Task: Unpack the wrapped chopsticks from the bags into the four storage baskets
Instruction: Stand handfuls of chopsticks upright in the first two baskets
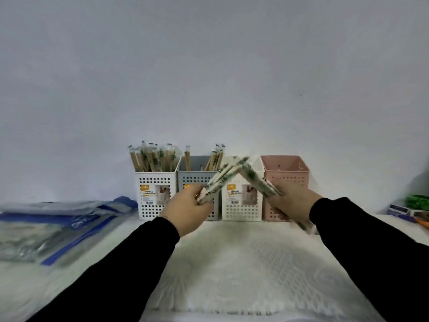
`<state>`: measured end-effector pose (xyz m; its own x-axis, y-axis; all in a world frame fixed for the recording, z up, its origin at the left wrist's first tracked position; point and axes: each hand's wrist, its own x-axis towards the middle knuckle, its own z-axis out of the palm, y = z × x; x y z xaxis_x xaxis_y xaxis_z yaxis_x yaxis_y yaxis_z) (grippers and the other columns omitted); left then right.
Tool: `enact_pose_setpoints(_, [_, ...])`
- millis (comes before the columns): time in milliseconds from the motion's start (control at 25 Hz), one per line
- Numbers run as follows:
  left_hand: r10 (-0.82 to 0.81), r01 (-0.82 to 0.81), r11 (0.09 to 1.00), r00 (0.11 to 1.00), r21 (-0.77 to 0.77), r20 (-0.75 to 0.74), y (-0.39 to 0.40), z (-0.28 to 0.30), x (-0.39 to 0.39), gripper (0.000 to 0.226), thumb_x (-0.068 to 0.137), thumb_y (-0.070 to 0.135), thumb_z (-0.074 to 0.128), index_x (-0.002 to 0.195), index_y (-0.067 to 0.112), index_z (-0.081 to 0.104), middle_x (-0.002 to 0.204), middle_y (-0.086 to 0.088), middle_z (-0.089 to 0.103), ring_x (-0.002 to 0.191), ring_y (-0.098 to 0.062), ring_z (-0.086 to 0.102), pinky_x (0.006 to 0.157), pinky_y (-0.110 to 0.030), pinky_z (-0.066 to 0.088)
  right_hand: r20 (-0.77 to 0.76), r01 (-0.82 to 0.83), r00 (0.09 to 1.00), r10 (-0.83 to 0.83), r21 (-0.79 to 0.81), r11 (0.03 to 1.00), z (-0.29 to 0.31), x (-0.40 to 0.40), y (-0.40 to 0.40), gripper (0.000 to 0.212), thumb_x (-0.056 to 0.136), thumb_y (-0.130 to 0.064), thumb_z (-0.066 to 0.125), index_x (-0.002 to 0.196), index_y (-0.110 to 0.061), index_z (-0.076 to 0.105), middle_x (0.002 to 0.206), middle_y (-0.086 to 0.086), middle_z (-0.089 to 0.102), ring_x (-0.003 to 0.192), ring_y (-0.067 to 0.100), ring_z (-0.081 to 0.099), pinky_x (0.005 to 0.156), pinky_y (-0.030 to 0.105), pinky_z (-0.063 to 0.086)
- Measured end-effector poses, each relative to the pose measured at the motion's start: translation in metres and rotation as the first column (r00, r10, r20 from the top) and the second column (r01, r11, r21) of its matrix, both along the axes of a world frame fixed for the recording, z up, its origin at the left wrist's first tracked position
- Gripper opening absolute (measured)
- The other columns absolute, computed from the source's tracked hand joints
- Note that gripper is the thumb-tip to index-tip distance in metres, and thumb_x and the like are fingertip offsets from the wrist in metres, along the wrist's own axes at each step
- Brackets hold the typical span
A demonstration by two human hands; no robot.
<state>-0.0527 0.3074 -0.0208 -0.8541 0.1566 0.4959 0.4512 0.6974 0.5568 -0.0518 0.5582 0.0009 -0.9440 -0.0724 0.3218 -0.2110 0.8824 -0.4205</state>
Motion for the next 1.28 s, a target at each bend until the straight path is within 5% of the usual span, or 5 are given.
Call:
enact_pose_setpoints(200, [-0.039,-0.032,0.699,0.996,0.715,0.083,-0.018,0.008,0.009,0.020,0.087,0.032,0.070,0.077,0.018,0.059,0.058,0.001,0.054,0.051,-0.014,0.051,0.050,-0.024,0.043,-0.236,-0.274,0.961,0.140,-0.786,0.555,0.011,0.007,-0.080,0.007,0.092,-0.010,0.056,0.098,-0.013,0.055,0.070,0.005,0.064,0.061,0.020,0.061,0.064,0.037,0.054])
enact_pose_setpoints(640, [-0.195,0.057,0.602,0.978,0.796,0.077,-0.048,0.053,0.002,0.060,0.081,0.016,0.071,0.134,0.006,0.043,0.064,-0.005,0.061,0.052,-0.018,0.057,0.062,-0.033,0.052,-0.207,-0.174,0.978,-0.013,-0.854,0.491,0.036,0.009,-0.121,0.015,0.077,-0.013,0.076,0.080,-0.011,0.061,0.058,0.006,0.061,0.049,0.023,0.057,0.064,0.041,0.051])
enact_pose_setpoints(880, [-0.108,0.143,0.499,0.989,0.855,-0.102,-0.052,0.065,0.005,0.027,0.081,0.029,0.075,0.075,0.014,0.054,0.048,0.002,0.050,0.041,-0.015,0.043,0.057,-0.030,0.046,-0.324,-0.286,0.943,-0.078,-0.906,0.311,0.054,0.009,-0.133,0.027,0.076,-0.016,0.077,0.060,-0.012,0.055,0.043,0.002,0.048,0.039,0.019,0.041,0.051,0.030,0.040])
enact_pose_setpoints(1080, [-0.175,0.086,0.812,0.980,0.577,0.100,-0.078,0.045,0.012,0.040,0.083,0.042,0.069,0.055,0.014,0.066,0.066,-0.007,0.070,0.069,-0.024,0.063,0.084,-0.043,0.052,-0.025,-0.020,1.000,0.003,-0.717,0.697,0.038,0.019,-0.114,0.040,0.075,-0.040,0.071,0.047,-0.012,0.065,0.060,0.004,0.063,0.065,0.021,0.054,0.081,0.040,0.046])
enact_pose_setpoints(1280, [0.008,-0.056,0.989,0.944,0.137,0.330,-0.097,0.072,0.027,0.025,0.077,0.031,0.073,0.080,0.006,0.076,0.074,-0.011,0.070,0.057,-0.016,0.062,0.051,-0.024,0.053,0.285,0.092,0.958,0.042,-0.440,0.893,0.071,0.045,-0.097,0.037,0.084,-0.038,0.068,0.082,-0.002,0.075,0.068,0.011,0.066,0.050,0.019,0.050,0.047,0.026,0.041])
